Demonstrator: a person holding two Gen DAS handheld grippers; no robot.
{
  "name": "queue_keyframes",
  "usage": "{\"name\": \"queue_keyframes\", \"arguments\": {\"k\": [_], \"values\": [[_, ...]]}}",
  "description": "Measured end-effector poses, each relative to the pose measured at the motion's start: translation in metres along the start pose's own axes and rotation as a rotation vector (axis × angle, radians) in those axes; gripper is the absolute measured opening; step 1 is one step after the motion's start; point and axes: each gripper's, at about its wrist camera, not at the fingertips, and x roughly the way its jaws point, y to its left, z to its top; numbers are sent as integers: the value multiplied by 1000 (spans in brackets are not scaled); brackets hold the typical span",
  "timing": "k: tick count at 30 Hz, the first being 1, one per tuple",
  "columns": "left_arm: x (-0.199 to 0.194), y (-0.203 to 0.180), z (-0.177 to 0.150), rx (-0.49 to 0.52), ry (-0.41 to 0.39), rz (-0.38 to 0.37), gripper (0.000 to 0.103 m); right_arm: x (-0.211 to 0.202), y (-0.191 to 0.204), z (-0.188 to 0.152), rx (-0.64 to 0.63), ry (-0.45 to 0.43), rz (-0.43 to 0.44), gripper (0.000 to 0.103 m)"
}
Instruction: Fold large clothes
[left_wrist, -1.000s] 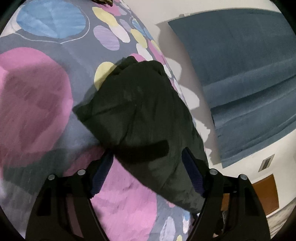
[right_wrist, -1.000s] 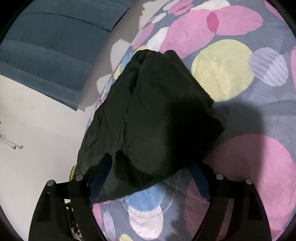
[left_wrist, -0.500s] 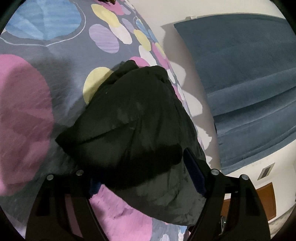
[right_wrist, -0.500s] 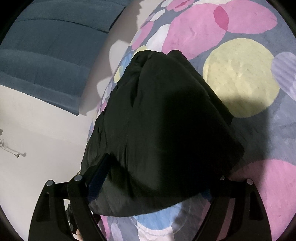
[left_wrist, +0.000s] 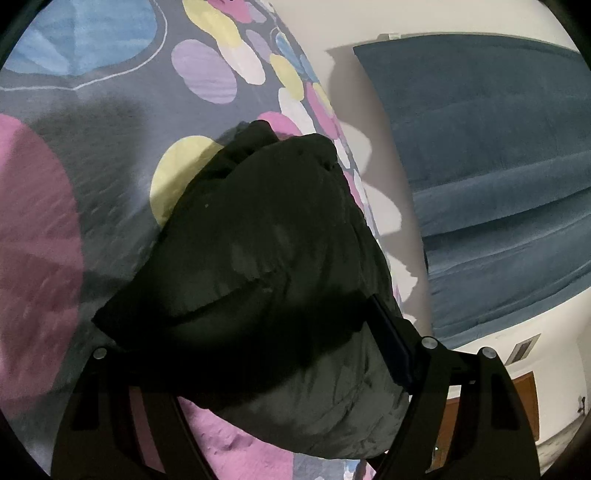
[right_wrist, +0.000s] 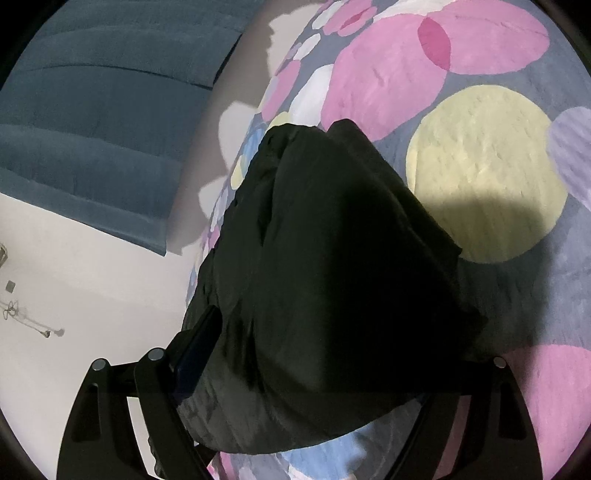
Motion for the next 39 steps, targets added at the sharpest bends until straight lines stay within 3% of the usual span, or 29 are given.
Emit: {"name": "queue_keyframes", "arguments": {"k": [3,8,11,18,28,39], "values": [[1,1,0,-3,7,27,70,0,1,-2,-18,-10,-22,79],[5,0,0,36,16,76,53,-2,-3,-5,-44,-30,-103,49],[8,-3,-4,73,21,111,41,-5,-4,-6,-56,-34,-111,42],[10,-14,-11,165,-2,175,30,-8,-7,-9,-67,-37,-109,36],[10,-16,-15,192,-7,177,22,-9,-2,-13,-75,-52,-104,25],[-2,-22,-26,219,-8,199,20,-16,0,-18,-74,-53,-104,23]]}}
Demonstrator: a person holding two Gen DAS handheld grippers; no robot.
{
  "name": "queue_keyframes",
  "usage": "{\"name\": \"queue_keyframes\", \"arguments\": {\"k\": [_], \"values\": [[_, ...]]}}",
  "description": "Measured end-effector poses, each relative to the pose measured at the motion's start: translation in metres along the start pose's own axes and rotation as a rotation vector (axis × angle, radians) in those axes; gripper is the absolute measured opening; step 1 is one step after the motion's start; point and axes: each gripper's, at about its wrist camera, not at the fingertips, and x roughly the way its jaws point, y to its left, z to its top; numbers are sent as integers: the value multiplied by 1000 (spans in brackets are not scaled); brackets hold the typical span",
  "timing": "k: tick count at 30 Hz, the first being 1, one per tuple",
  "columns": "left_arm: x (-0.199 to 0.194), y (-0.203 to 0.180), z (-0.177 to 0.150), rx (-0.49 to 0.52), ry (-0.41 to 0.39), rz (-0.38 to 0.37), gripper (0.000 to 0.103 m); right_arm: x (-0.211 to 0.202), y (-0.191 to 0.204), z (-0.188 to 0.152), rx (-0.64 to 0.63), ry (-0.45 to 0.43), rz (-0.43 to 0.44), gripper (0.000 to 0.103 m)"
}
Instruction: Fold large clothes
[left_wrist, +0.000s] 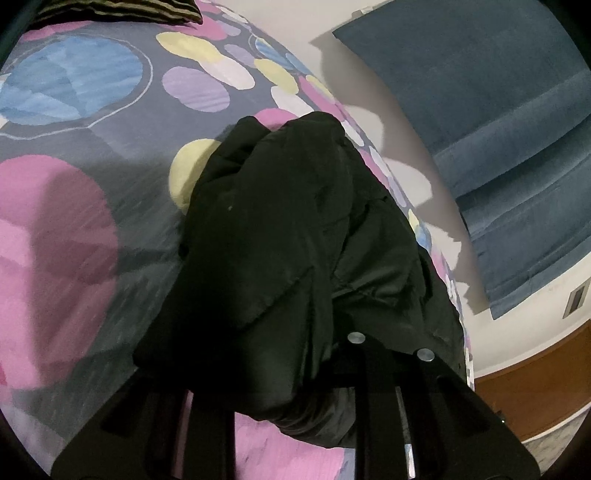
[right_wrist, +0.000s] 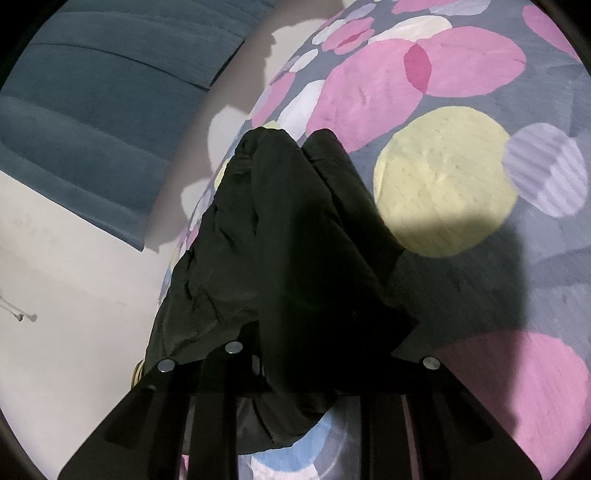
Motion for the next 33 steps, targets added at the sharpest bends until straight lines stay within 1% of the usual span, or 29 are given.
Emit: {"name": "queue_keyframes", "arguments": {"k": [11,23,33], "values": [[-24,4,-17,12,7,25,20,-16,-8,-9,15,13,15,23],[-57,13,-47,34,7,42,20,-29,-12,-16,35,18,32,23],[-84,20,-70,34,11,41,20,-32,-16,-19,39,14,47,23]]}}
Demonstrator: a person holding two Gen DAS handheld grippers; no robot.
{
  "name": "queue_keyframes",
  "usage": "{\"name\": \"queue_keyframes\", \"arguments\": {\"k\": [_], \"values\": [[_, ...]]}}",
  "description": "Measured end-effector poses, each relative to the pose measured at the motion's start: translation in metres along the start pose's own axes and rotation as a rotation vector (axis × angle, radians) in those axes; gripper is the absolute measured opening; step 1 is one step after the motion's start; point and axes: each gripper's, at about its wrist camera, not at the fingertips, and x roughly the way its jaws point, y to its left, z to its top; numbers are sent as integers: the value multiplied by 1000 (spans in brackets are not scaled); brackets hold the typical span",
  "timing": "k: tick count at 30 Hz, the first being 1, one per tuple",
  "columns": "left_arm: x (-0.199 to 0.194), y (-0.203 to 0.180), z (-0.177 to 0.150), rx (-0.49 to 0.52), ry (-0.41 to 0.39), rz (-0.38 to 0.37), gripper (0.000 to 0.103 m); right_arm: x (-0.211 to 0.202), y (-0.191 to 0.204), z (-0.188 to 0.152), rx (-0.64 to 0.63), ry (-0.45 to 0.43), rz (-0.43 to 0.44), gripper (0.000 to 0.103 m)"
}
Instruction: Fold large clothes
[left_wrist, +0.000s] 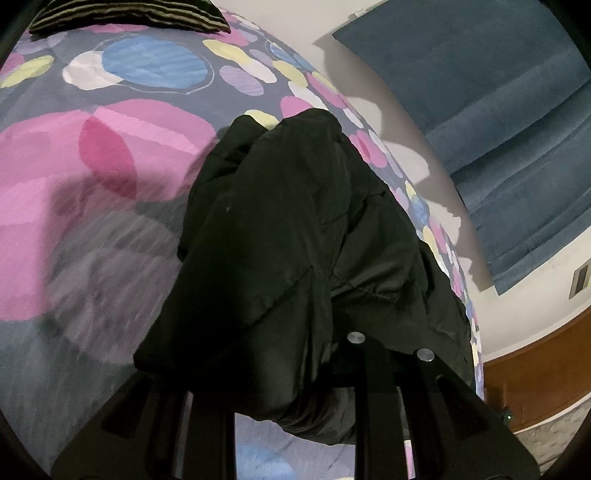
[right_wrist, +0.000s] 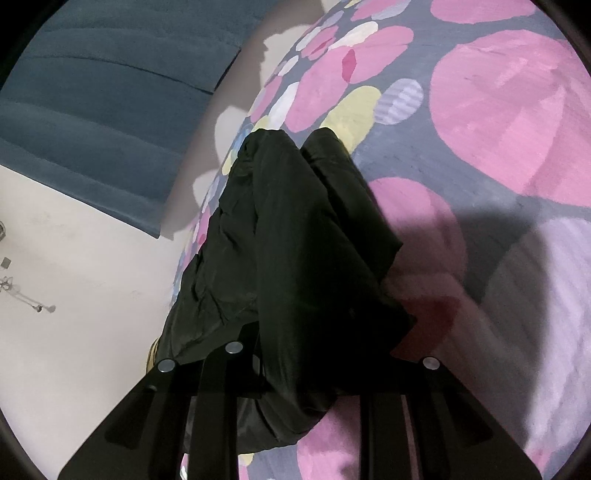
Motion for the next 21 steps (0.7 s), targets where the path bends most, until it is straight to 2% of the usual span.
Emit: {"name": "queue_keyframes", "arguments": {"k": [13,21], "values": [[-32,2,-28,50,2,-3,20,3,-4,7,-7,9,23,23],[-35,12,-32,44,20,-13,20,9,-10,11,4,15,40,23]]}}
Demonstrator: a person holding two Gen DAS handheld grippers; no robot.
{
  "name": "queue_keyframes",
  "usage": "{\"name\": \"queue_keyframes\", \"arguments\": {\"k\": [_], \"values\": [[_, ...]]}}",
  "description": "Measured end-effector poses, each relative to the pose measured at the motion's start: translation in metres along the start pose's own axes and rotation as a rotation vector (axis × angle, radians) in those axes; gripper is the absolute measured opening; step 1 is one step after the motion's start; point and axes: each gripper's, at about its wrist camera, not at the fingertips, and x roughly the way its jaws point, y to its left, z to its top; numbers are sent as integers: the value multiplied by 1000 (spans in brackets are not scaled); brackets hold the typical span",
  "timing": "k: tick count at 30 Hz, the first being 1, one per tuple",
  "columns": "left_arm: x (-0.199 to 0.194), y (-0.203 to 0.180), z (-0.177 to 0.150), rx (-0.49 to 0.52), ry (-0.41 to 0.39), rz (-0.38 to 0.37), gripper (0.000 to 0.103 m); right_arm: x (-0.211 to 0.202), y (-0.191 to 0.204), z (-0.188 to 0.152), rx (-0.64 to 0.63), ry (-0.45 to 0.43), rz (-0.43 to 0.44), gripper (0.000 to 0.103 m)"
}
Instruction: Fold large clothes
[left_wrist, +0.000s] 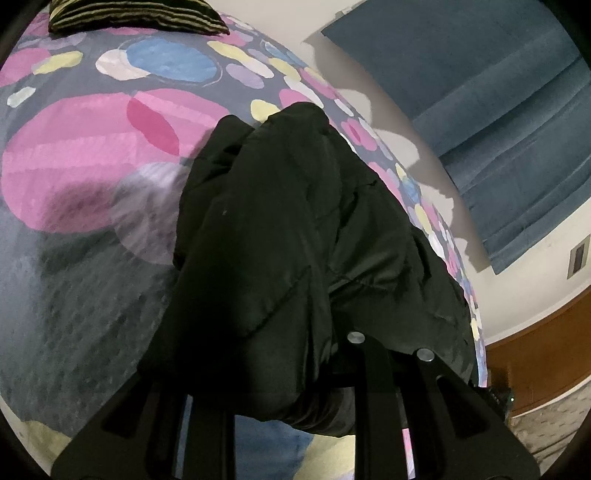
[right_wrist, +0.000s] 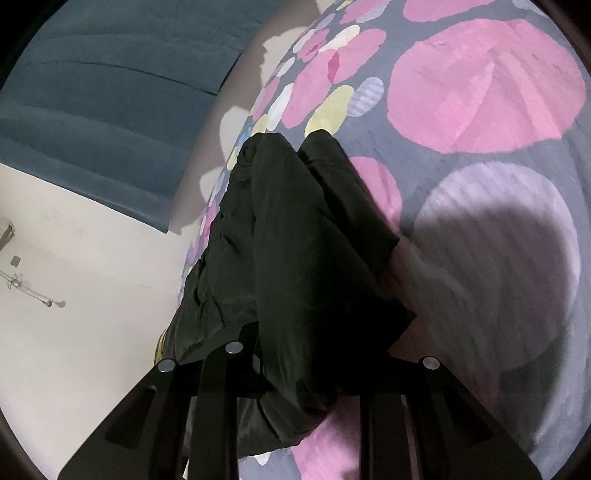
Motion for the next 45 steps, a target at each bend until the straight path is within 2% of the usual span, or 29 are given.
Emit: {"name": "queue_keyframes", "arguments": {"k": [19,45], "values": [[-3,-3,-6,4,1,0,20,-6,-2,-7,-29,-14,-25,23],[2,1,-6,-7,14,0,22,-15,-7,-13,-28,-11,0,23]]}}
